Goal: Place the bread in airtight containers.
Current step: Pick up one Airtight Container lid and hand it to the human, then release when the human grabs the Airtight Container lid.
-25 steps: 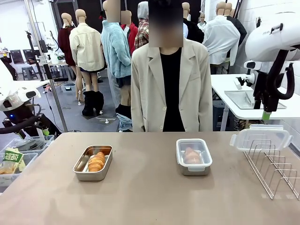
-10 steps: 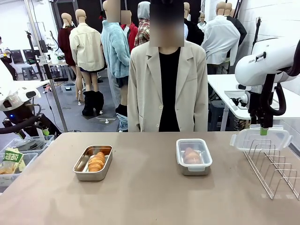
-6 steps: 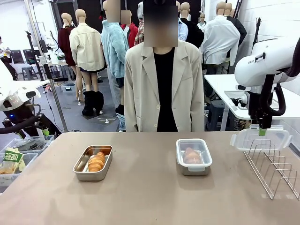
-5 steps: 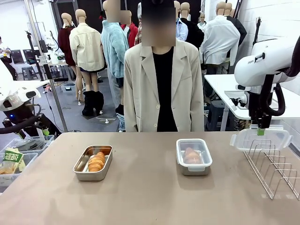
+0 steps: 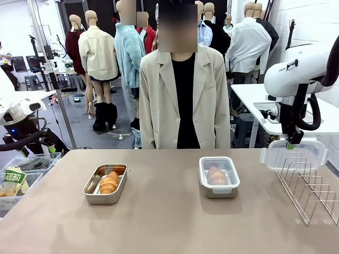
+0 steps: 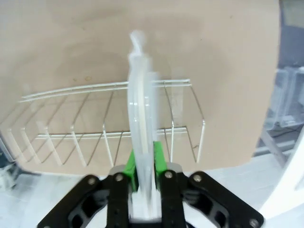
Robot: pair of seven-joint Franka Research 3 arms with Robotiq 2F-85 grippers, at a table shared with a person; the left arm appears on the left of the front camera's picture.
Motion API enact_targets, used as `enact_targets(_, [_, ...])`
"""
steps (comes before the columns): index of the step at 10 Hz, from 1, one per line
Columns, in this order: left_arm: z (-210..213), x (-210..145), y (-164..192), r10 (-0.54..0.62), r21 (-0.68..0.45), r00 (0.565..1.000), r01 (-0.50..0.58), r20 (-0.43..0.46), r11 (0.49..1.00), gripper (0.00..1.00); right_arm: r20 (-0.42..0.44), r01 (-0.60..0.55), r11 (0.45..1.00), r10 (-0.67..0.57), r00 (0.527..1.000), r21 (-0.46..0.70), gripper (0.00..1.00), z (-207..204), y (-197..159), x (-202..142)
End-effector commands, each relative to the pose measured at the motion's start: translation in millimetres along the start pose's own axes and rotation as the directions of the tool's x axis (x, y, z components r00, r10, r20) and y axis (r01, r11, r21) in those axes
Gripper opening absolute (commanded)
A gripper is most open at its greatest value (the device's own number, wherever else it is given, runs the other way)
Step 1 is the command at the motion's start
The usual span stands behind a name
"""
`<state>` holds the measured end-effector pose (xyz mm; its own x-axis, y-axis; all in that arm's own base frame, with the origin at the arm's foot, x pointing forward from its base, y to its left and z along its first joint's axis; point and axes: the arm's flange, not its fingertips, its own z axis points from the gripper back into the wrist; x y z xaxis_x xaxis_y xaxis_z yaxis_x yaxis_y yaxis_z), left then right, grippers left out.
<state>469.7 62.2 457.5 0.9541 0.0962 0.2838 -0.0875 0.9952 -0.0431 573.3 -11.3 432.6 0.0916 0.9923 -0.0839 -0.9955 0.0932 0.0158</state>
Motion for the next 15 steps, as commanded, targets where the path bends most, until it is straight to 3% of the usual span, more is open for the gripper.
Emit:
enact_targets(1, [2, -1, 2, -0.007, 0.008, 1.000, 0.007, 0.000, 1.000, 1.00, 0.024, 0.021, 1.000, -0.021, 0.999, 0.005, 0.00, 1, -6, 1])
enact_targets(10, [2, -1, 2, -0.007, 0.008, 1.000, 0.007, 0.000, 1.000, 1.00, 0.001, 0.007, 1.000, -0.007, 1.000, 0.001, 0.00, 2, -1, 0])
enact_targets(12, [2, -1, 2, -0.007, 0.008, 1.000, 0.007, 0.000, 1.000, 1.00, 0.027, -0.072, 0.988, 0.076, 0.997, -0.136, 0.00, 49, 40, 4])
enact_targets(15, [2, -1, 2, -0.007, 0.008, 1.000, 0.007, 0.000, 1.000, 1.00, -0.079, -0.200, 0.930, 0.184, 0.980, -0.309, 0.00, 103, 77, 34])
